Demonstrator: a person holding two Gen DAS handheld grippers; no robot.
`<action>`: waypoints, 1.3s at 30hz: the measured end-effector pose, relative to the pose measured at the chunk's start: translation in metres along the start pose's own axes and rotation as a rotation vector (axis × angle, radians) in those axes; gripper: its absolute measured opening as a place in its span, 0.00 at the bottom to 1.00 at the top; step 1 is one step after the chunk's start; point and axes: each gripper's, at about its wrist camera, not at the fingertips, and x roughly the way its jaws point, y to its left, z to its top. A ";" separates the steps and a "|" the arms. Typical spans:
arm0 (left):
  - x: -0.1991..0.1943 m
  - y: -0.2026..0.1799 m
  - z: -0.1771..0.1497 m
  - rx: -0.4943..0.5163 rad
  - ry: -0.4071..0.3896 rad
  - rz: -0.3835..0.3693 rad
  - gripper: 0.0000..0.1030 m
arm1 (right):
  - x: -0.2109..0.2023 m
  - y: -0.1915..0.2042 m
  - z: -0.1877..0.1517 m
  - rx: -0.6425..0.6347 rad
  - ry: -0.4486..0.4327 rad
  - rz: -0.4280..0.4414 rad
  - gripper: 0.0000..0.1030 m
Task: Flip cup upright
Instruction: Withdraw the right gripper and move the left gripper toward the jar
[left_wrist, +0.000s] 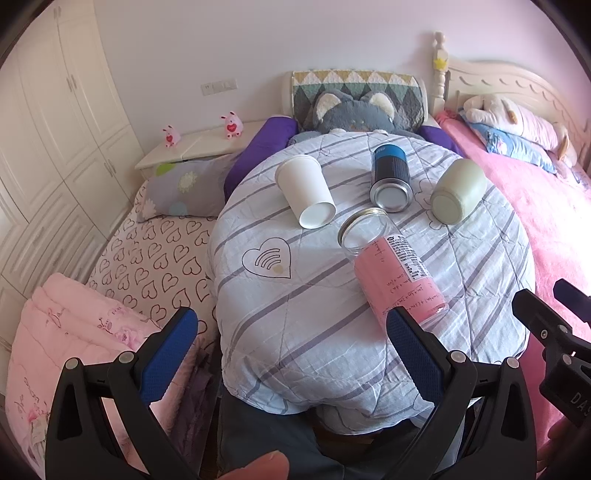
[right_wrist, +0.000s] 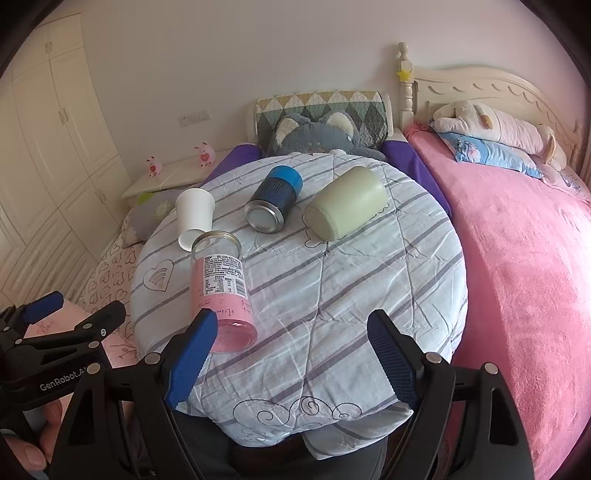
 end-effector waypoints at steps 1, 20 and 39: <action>0.000 0.000 0.000 -0.001 0.000 0.000 1.00 | -0.001 0.000 0.000 -0.001 -0.003 0.002 0.82; -0.006 0.000 -0.002 -0.010 -0.006 0.001 1.00 | -0.003 0.001 -0.002 0.014 -0.007 0.014 0.82; -0.004 -0.004 -0.002 -0.019 0.012 -0.010 1.00 | -0.001 -0.001 -0.003 0.017 0.002 0.012 0.82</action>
